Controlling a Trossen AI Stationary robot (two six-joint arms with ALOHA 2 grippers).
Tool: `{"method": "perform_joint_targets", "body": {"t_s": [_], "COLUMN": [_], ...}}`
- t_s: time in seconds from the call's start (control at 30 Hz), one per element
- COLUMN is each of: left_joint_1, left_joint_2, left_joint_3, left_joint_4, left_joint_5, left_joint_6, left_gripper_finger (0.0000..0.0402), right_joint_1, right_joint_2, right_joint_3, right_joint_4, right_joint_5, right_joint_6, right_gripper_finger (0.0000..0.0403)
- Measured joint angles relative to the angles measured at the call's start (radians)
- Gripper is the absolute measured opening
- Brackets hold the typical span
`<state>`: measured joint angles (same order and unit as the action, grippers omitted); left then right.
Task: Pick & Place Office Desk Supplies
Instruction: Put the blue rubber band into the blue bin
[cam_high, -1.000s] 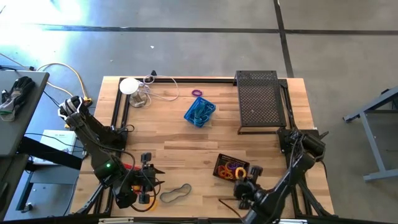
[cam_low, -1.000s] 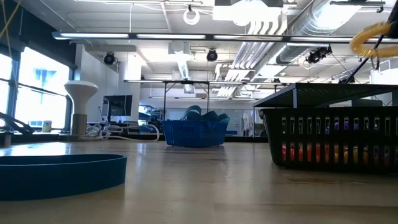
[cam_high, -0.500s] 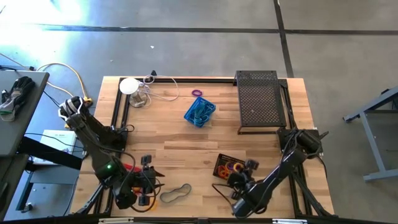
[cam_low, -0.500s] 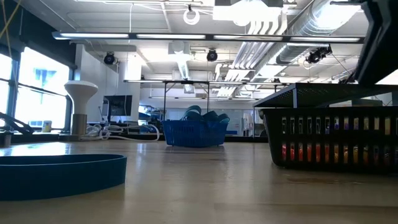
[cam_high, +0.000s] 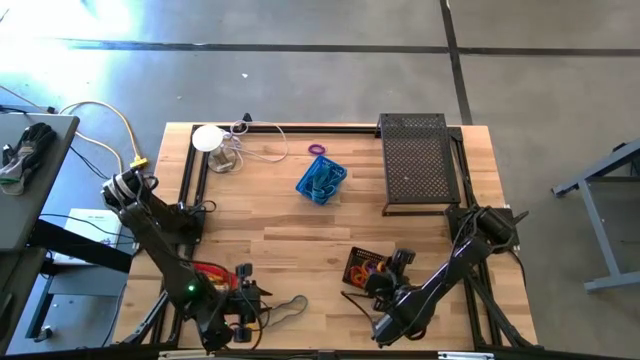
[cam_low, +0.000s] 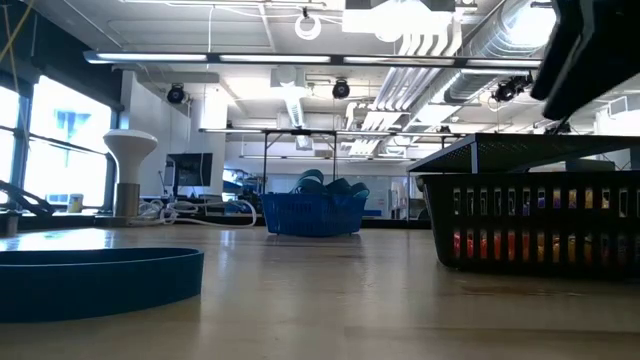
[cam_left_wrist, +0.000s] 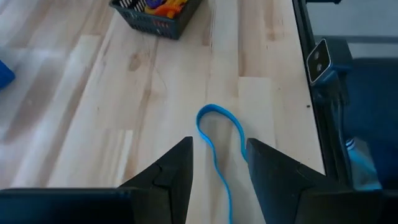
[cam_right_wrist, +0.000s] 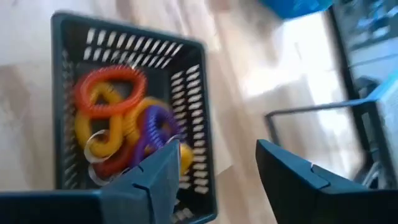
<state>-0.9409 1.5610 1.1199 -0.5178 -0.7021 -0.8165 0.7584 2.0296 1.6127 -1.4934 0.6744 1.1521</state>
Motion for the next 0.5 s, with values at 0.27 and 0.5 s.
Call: {"method": "perform_joint_targets", "body": {"t_s": [0.27, 0.5], "left_joint_1": [0.000, 0.000], "left_joint_2": [0.081, 0.176], "left_joint_3": [0.000, 0.000], "left_joint_4": [0.020, 0.055], "left_joint_5": [0.048, 0.115], "left_joint_6": [-0.028, -0.052], "left_gripper_finger": [0.0142, 0.0142], "right_joint_1": [0.013, 0.014], "right_joint_2": [0.000, 0.000], "right_joint_3": [0.000, 0.000], "right_joint_4": [-0.009, -0.012], "right_joint_5": [0.320, 0.585], "right_joint_6": [-0.056, -0.108], "right_gripper_finger": [0.0202, 0.0200]}}
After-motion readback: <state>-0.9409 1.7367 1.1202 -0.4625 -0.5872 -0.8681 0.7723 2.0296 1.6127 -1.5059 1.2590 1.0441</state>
